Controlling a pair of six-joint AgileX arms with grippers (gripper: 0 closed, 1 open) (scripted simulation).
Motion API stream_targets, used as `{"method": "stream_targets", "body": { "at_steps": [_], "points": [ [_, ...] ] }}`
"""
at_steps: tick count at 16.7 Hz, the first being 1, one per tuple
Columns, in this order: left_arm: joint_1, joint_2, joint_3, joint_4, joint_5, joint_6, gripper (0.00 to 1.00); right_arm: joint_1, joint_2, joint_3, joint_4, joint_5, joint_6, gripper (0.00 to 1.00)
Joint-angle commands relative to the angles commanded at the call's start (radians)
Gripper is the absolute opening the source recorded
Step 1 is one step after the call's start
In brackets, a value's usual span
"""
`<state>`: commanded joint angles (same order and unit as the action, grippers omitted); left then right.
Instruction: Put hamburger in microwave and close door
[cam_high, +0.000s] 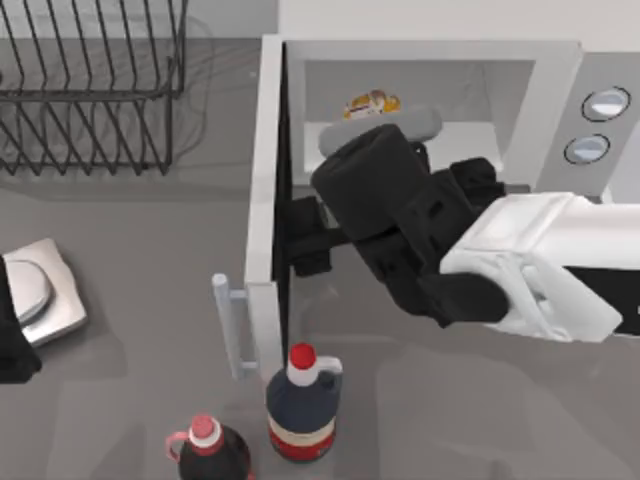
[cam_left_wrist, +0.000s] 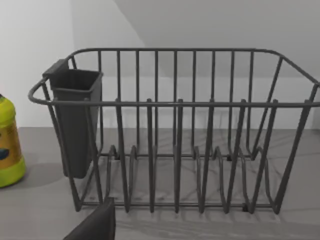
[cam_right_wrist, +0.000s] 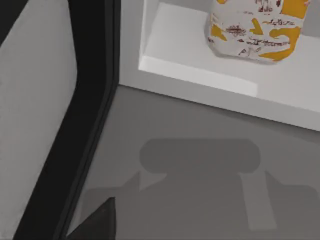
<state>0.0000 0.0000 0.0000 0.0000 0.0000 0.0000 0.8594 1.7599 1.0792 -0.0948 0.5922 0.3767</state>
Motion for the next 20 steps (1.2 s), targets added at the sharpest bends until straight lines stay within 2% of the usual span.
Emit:
{"method": "stream_targets", "body": {
  "at_steps": [5,9,14,20],
  "points": [
    [0.0,0.0,0.0,0.0,0.0,0.0,1.0,0.005,-0.007,-0.007,0.0,-0.009,-0.009,1.0],
    [0.0,0.0,0.0,0.0,0.0,0.0,1.0,-0.035,-0.145,-0.116,0.012,-0.111,-0.079,1.0],
    [0.0,0.0,0.0,0.0,0.0,0.0,1.0,-0.226,-0.459,-0.341,0.03,-0.237,-0.148,1.0],
    [0.0,0.0,0.0,0.0,0.0,0.0,1.0,-0.53,-1.103,-0.623,0.052,-0.282,-0.194,1.0]
  ]
}}
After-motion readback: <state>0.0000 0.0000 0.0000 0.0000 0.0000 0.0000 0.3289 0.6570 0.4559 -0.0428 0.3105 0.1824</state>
